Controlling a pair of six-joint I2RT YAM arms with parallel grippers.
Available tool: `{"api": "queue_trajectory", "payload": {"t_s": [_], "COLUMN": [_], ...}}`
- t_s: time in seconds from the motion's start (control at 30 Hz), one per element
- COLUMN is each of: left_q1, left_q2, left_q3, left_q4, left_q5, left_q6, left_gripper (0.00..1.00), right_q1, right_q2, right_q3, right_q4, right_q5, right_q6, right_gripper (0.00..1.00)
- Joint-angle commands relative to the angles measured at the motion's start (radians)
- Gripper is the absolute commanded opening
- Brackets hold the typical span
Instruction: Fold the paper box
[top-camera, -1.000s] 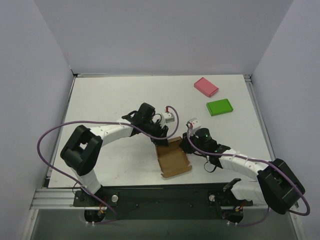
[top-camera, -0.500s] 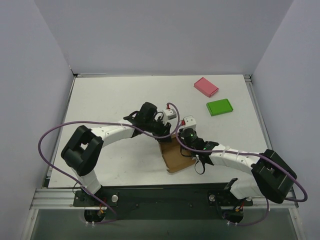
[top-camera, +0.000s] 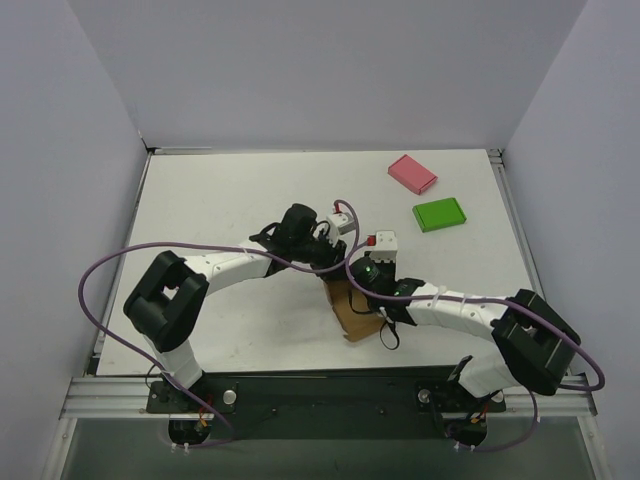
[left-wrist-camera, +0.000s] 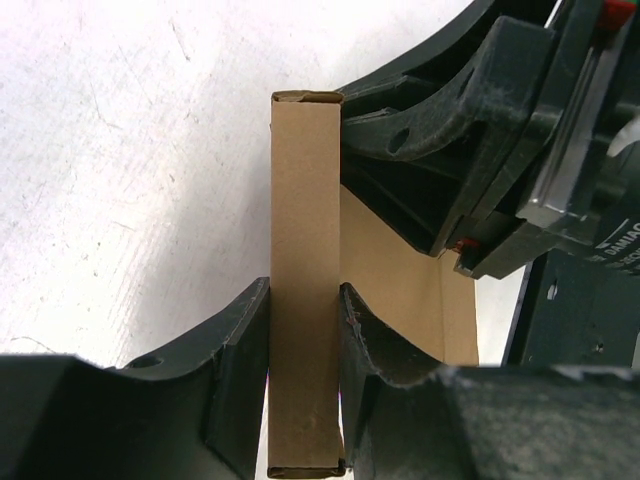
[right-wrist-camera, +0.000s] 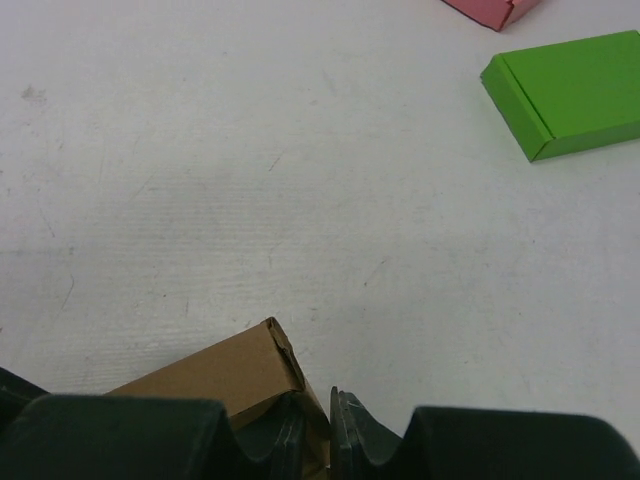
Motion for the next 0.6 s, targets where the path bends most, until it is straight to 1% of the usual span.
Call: {"api": "queue_trajectory", "payload": {"t_s": [0.0, 0.13, 0.23, 0.27, 0.33, 0.37, 0.43, 0.47, 0.53, 0.57], "left_q1": [-0.024, -0.022, -0.015, -0.007, 0.001, 0.01, 0.019, 0.022, 0.028, 0.03], "left_q2": [-0.019, -0.02, -0.011, -0.008, 0.0, 0.003, 0.007, 0.009, 0.018, 0.021], "left_q3": [-0.016, -0.019, -0.01, -0.004, 0.004, 0.005, 0.012, 0.015, 0.019, 0.022], "left_q4": [-0.027, -0.019, -0.034, -0.04, -0.063, -0.071, -0.088, -0.094, -0.109, -0.114], "left_q5": [0.136, 0.139, 0.127, 0.116, 0.053, 0.029, -0.019, -0.034, -0.067, -0.073], "left_q6": [-0.023, -0.024, -0.033, -0.04, -0.052, -0.056, -0.07, -0.076, -0.086, -0.09], "left_gripper": [0.34, 0.34, 0.34, 0.34, 0.34, 0.34, 0.35, 0.35, 0.35, 0.35], "right_q1": [-0.044, -0.043, -0.041, -0.043, -0.043, -0.041, -0.043, -0.043, -0.041, -0.041], "right_q2": [0.045, 0.046, 0.033, 0.016, -0.004, -0.03, -0.061, -0.099, -0.138, -0.176], "right_q3": [0.019, 0.004, -0.014, -0.019, -0.034, -0.037, -0.05, -0.051, -0.059, -0.057], "right_q4": [-0.147, -0.111, -0.034, -0.02, -0.008, -0.014, -0.037, -0.047, -0.07, -0.081], "right_q5": [0.276, 0.232, 0.164, 0.111, 0.069, 0.045, 0.018, 0.009, -0.043, -0.064], "right_q6": [0.077, 0.069, 0.013, -0.012, -0.03, -0.033, -0.039, -0.038, -0.053, -0.061], "right_gripper": [0.0, 0.0, 0.0, 0.05, 0.16, 0.27, 0.35, 0.41, 0.48, 0.53]}}
